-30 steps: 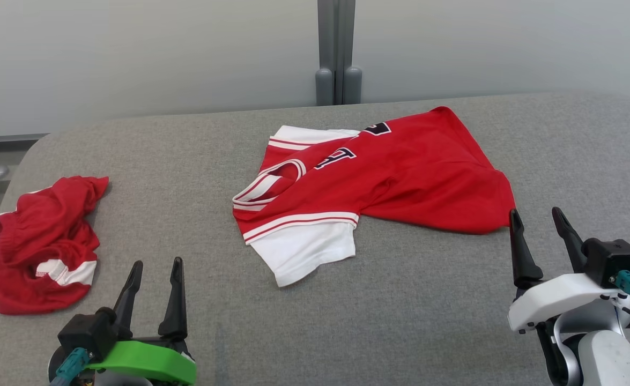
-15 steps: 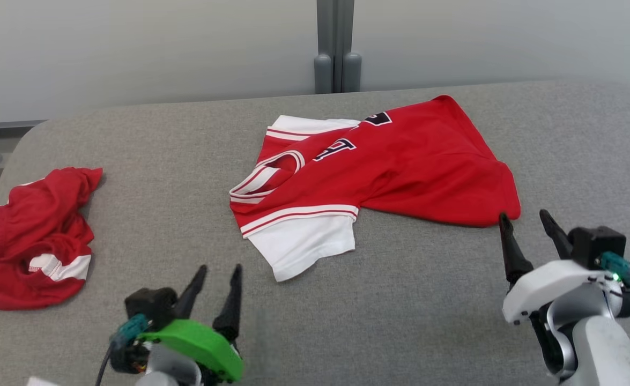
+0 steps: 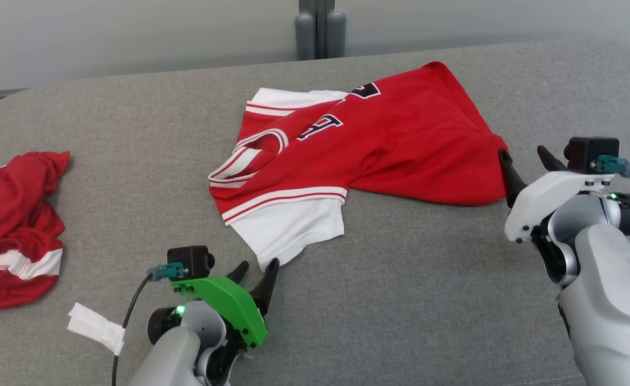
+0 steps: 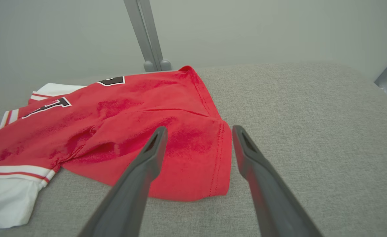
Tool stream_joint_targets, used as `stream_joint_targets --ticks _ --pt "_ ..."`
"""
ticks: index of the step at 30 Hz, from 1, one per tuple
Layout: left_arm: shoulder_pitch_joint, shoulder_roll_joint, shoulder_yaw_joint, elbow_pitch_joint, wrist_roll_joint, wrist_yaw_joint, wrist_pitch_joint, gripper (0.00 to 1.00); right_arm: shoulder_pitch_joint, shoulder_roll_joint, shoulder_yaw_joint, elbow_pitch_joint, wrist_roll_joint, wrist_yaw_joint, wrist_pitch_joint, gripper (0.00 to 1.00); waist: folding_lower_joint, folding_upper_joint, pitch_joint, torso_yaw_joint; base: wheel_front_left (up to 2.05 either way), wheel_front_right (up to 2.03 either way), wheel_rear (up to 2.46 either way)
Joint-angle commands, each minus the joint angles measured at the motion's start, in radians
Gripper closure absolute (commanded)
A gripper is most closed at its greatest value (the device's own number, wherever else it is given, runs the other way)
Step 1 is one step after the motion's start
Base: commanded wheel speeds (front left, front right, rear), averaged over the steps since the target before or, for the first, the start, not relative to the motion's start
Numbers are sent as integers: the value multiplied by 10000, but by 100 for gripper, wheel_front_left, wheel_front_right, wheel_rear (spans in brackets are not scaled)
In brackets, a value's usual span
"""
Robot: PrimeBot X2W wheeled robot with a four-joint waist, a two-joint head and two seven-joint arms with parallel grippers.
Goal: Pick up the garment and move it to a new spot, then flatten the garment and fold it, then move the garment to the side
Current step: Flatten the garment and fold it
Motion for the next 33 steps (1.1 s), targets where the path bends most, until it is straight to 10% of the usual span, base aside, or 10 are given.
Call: stream_joint_targets --ticks 1,7,8,9,10,33 --pt "-297 21 -86 83 -200 -17 36 0 -308 -111 64 254 79 -11 14 0 0 0 192 -53 0 0 0" --pt "-713 1 -527 123 -803 -17 -34 0 -1284 -338 157 1455 384 -9 -111 0 0 0 445 29 0 0 0" --pt "-739 8 -614 109 -845 -17 -21 17 -1401 -345 110 1655 469 -11 -68 0 0 0 492 51 0 0 0" --pt "-789 8 -741 92 -858 -17 -29 69 -1549 -364 42 1904 565 -11 -16 0 0 0 544 81 0 0 0" --pt "-820 8 -813 54 -968 -17 -19 100 -1705 -378 -58 2082 663 -11 34 0 0 0 605 110 0 0 0" --pt "-1699 747 -2290 -1632 -1343 -17 -602 100 -4700 -1157 -1538 6320 -799 -11 2073 0 0 0 2763 1542 0 0 0"
